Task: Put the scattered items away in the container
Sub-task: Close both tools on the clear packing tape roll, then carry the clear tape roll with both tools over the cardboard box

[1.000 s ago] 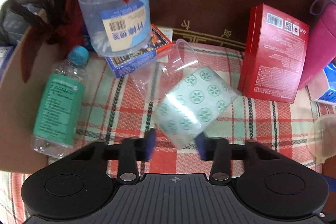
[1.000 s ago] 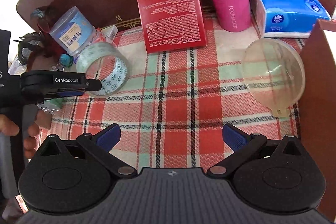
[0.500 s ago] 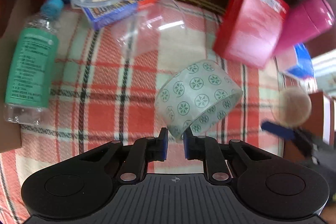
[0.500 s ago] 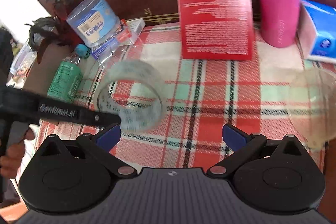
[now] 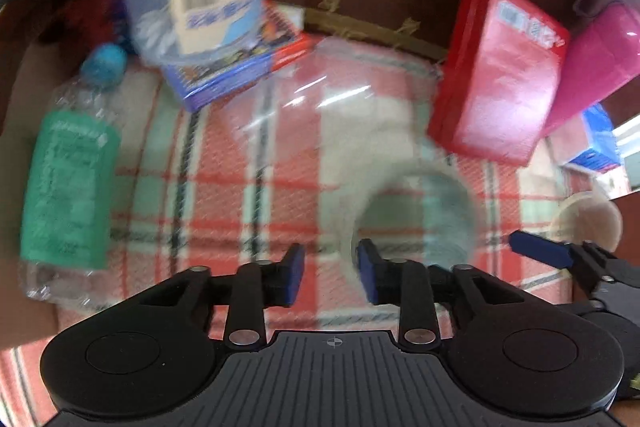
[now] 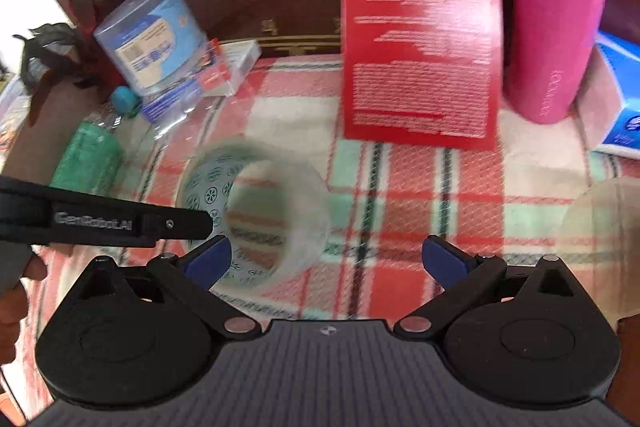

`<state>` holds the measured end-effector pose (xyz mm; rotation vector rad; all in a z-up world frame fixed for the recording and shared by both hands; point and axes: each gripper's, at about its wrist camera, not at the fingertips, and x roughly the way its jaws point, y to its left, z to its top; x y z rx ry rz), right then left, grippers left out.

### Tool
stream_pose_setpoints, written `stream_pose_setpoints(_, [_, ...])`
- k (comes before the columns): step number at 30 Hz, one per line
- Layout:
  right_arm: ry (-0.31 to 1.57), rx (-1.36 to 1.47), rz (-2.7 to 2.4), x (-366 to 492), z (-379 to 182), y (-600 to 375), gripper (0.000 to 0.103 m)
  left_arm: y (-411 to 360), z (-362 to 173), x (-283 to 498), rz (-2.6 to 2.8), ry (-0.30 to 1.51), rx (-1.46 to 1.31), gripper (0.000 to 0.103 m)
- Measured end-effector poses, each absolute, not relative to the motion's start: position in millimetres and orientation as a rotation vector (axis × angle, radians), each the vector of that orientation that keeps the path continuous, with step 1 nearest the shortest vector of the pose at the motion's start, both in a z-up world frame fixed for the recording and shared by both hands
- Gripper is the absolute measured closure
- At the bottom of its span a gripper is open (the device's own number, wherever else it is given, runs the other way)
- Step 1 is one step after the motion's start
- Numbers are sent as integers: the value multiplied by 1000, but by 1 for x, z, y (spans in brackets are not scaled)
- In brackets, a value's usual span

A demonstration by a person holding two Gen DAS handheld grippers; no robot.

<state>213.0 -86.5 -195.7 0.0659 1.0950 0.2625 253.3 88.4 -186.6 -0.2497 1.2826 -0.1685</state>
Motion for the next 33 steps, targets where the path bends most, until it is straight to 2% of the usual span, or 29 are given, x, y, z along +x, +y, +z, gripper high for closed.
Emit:
stream_pose_setpoints(4, [1110, 69, 247, 216, -201, -91, 11, 79, -193, 258, -183, 1283, -236, 52])
stream_pose_setpoints(9, [1131, 94, 298, 221, -205, -84, 42, 72, -204, 264, -175, 1287, -238, 54])
stream_pose_setpoints(12, [1144, 89, 322, 225, -207, -77, 57, 75, -207, 265, -166, 1286, -231, 62])
stream_pose_setpoints(13, [1150, 91, 330, 227, -209, -75, 60, 75, -207, 265, -163, 1289, -225, 79])
stream_pose_setpoints(16, [1162, 104, 334, 228, -211, -72, 66, 73, -205, 263, -141, 1299, -208, 86])
stream_pose_setpoints(17, [1159, 102, 335, 225, -208, -73, 71, 73, -202, 260, -136, 1299, -206, 88])
stream_pose_setpoints(24, [1105, 144, 347, 196, -178, -85, 79, 68, -171, 217, -130, 1262, -172, 88])
stream_pose_setpoints(33, [972, 119, 472, 160, -112, -54, 80, 108, -99, 155, -1, 1116, -217, 88])
